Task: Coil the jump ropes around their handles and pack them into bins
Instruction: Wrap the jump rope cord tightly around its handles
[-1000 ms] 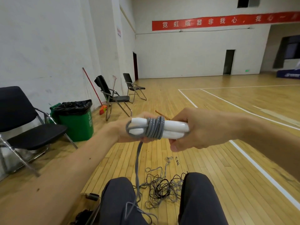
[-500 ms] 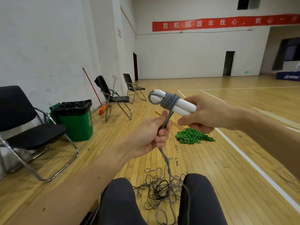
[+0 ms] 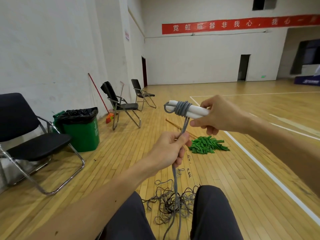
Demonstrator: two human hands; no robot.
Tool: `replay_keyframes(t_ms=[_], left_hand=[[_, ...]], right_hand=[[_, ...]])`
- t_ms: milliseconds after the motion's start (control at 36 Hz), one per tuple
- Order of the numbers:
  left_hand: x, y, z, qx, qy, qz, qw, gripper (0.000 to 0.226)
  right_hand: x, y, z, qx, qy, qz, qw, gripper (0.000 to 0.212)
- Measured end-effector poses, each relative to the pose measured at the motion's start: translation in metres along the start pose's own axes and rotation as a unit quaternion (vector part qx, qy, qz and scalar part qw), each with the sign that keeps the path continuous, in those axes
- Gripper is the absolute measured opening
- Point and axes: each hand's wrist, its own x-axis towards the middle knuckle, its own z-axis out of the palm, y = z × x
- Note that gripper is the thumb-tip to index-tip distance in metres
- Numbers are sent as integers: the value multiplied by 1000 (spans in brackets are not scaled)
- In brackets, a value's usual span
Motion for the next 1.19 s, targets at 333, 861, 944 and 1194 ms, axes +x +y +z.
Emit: replay_keyframes(t_ms=[333,861,944,1194], left_hand=[[-1,2,-4,307,72,50,948,20],[24,57,-39,552,-7,270,789,32],[29,65,-44,562,-10,299,772,33],[46,66,-70,513,-13,262,817,26]], right_hand=[[22,43,-1,-108,42,87,989,23],[11,48,24,-207,-156,163,952,25],[7,39,33,-192,-202,150,949,26],[-13,14,40,-177,-277,60,943,23]])
